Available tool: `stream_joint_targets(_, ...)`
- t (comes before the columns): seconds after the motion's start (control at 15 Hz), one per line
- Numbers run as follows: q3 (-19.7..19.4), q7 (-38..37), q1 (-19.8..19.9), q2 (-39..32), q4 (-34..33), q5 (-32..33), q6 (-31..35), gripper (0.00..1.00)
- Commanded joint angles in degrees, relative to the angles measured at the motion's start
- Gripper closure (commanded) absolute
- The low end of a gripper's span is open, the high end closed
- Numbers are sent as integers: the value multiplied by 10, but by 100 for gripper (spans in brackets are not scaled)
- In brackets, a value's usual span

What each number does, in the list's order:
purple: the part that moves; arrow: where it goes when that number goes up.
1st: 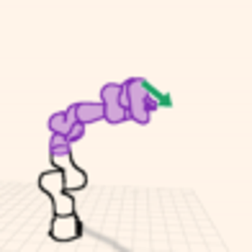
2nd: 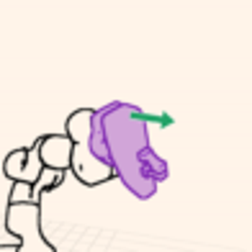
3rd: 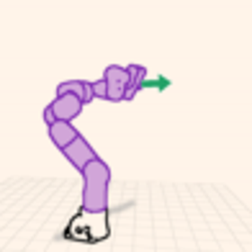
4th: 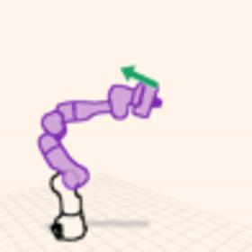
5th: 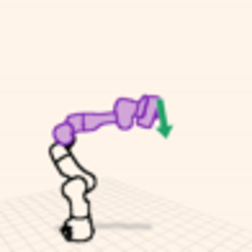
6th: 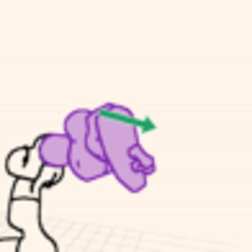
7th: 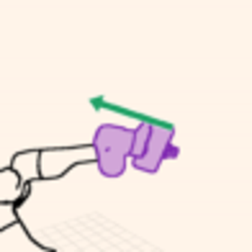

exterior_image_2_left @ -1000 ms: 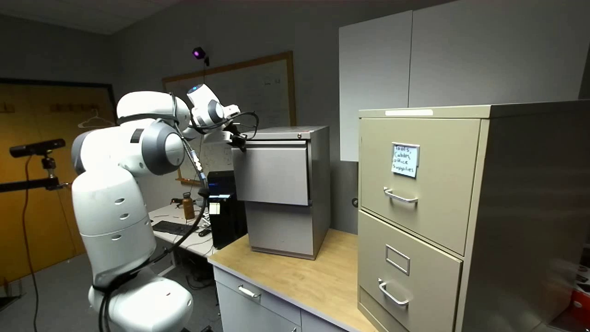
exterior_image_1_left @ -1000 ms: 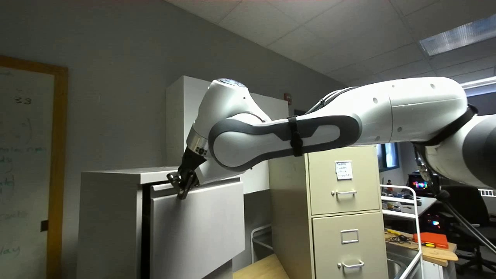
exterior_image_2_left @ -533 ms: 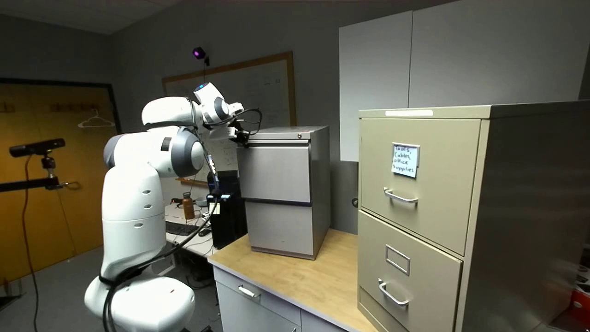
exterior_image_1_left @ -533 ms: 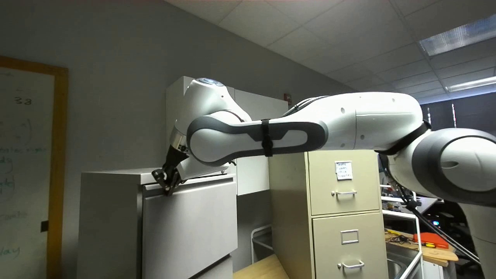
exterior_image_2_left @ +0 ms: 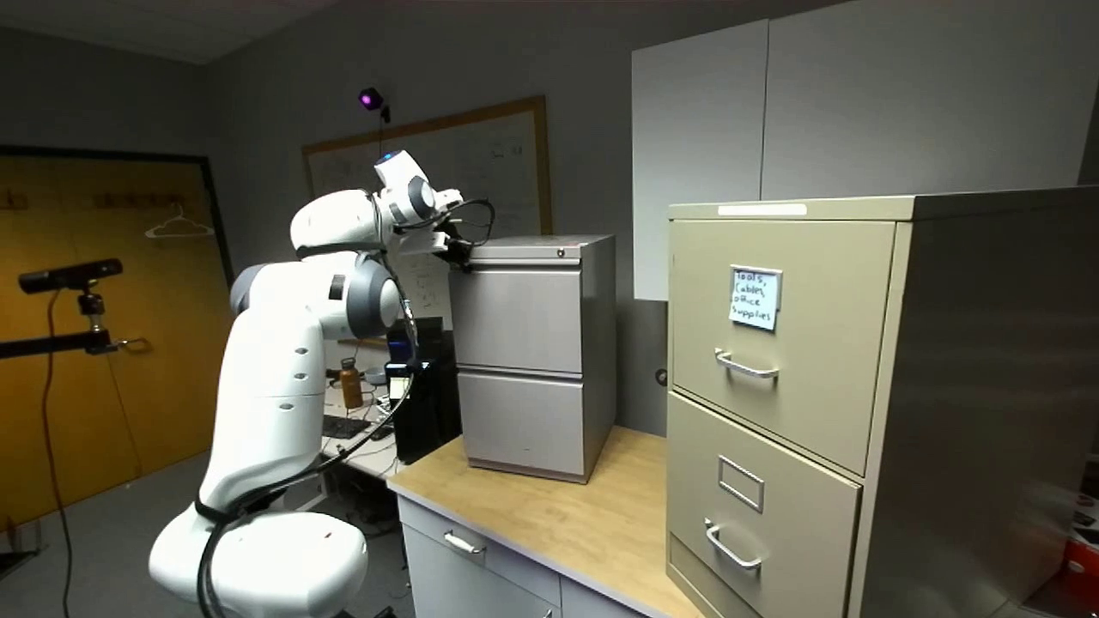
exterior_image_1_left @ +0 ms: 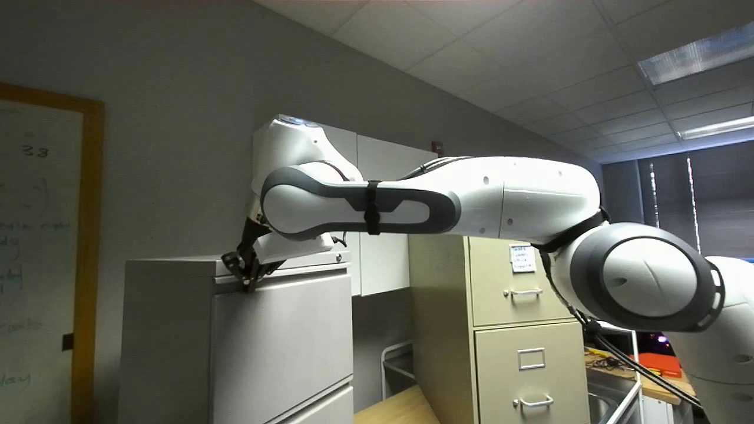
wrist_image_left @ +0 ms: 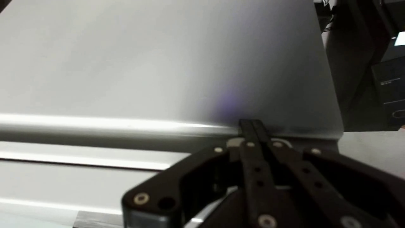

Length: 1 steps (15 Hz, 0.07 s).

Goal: Close the top drawer of the left cabinet

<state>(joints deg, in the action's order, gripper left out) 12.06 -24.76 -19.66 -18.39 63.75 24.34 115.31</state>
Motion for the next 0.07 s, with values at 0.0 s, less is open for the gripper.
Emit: stream_joint_targets(0.0,-26,18,-26,-72,-107,-5,-30,100)
